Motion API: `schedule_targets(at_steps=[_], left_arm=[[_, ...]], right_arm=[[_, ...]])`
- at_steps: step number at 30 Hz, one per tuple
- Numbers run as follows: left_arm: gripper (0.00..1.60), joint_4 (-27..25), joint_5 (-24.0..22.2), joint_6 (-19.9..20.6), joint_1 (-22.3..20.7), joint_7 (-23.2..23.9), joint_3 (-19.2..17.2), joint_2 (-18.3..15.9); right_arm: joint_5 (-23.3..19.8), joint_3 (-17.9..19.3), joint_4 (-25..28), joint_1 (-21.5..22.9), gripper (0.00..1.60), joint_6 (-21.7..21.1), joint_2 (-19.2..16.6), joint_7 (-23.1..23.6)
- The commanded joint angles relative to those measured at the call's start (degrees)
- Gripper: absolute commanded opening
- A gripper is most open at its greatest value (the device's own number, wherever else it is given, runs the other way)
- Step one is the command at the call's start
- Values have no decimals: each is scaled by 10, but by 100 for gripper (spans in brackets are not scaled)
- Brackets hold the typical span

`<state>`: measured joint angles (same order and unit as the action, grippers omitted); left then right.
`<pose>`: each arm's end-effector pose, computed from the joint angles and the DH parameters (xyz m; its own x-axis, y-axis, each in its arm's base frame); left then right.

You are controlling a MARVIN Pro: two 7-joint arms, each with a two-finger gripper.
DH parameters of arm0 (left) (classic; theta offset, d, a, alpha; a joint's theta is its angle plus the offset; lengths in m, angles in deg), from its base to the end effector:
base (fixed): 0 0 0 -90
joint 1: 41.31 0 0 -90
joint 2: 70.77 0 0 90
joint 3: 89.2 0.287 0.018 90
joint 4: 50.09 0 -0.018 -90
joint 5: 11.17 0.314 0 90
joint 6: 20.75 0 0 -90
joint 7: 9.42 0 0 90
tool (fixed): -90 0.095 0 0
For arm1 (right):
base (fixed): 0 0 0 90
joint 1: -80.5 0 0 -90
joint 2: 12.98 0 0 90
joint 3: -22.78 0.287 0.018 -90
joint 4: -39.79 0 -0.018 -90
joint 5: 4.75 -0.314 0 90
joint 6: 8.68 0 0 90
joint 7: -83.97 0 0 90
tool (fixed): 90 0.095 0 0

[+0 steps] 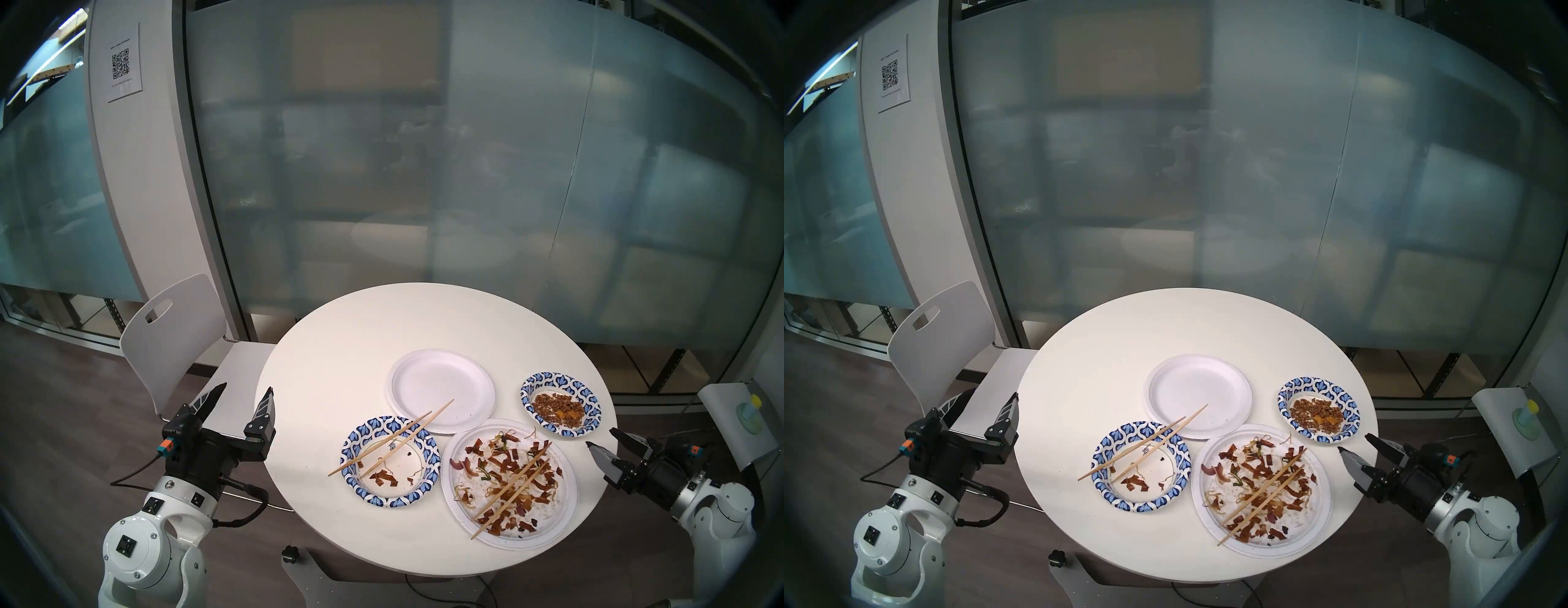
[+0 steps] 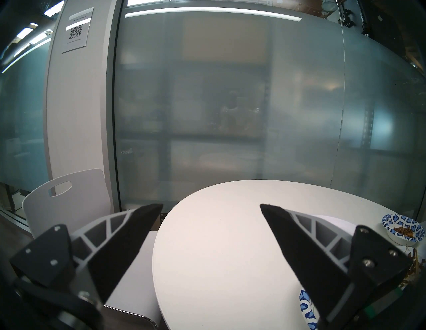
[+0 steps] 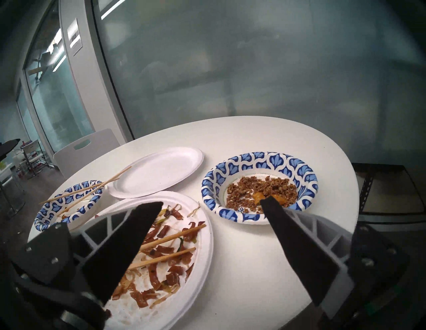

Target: Stack the plates into one stack

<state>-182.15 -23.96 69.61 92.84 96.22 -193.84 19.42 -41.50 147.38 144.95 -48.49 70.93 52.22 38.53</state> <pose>0.2145 0.0584 -0.2433 0.0167 0.0527 0.9985 -0.0810 -0.9953 0.0539 0.2150 -0.2254 -0.2892 0.3042 -0.0844 0.9489 0.3362 -0.9225 -0.1898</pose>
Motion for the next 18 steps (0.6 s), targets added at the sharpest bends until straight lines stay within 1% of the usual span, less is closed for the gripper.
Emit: schedule_targets(at_steps=[1, 4, 11, 15, 18], left_arm=[[160, -11, 1, -1, 0, 1, 1, -1], [160, -11, 1, -1, 0, 1, 1, -1], [160, -12, 1, -1, 0, 1, 1, -1], [160, -12, 1, -1, 0, 1, 1, -1], [160, -12, 1, -1, 0, 1, 1, -1]], right_arm=[[-17, 0, 3, 37, 160, -10, -16, -1], [-17, -6, 9, 34, 160, -10, -15, 6], [-2, -20, 19, 27, 160, -8, -9, -2], [-2, -21, 26, 23, 160, -3, -7, 3], [-3, -21, 37, 17, 160, -8, -7, 5]])
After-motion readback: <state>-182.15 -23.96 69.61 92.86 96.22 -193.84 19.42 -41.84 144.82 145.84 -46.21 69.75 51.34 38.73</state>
